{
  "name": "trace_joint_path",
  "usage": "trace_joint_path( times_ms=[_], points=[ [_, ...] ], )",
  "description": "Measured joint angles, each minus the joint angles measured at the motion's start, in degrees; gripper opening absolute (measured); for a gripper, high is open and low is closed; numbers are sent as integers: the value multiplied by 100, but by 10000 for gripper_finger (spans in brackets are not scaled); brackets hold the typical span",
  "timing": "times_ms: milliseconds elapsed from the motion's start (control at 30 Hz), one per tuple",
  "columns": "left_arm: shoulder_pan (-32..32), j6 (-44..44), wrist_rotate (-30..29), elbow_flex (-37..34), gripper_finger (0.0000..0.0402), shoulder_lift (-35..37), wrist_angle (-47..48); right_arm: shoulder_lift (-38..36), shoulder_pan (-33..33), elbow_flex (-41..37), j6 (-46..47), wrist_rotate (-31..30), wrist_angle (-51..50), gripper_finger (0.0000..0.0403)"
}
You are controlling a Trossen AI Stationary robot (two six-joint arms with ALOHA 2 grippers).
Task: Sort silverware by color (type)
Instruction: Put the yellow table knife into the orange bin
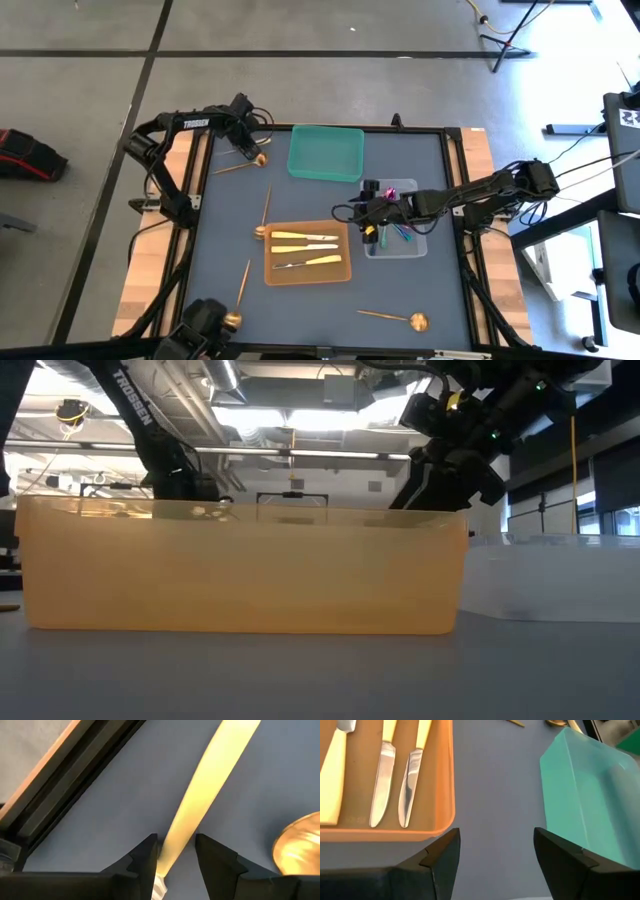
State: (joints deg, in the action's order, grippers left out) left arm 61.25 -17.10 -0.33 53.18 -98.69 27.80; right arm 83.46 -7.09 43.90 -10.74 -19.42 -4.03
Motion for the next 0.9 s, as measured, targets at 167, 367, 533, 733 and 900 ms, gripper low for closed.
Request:
trace_joint_path(
  times_ms=[167,367,533,733,900],
  points=[
    [0,-153,3,-222,131,36,-375,-2,0,0,-22,0,113,239],
    [0,-170,157,-233,97,28,-355,-2,0,0,-135,-2,109,239],
    [-2,-216,181,-233,55,21,-358,-2,0,0,-147,0,99,239],
    [-53,-213,148,-235,38,73,-340,-2,0,0,-146,0,96,239],
    [-202,-161,65,-270,45,471,-279,-2,0,0,-149,0,96,239]
  ],
)
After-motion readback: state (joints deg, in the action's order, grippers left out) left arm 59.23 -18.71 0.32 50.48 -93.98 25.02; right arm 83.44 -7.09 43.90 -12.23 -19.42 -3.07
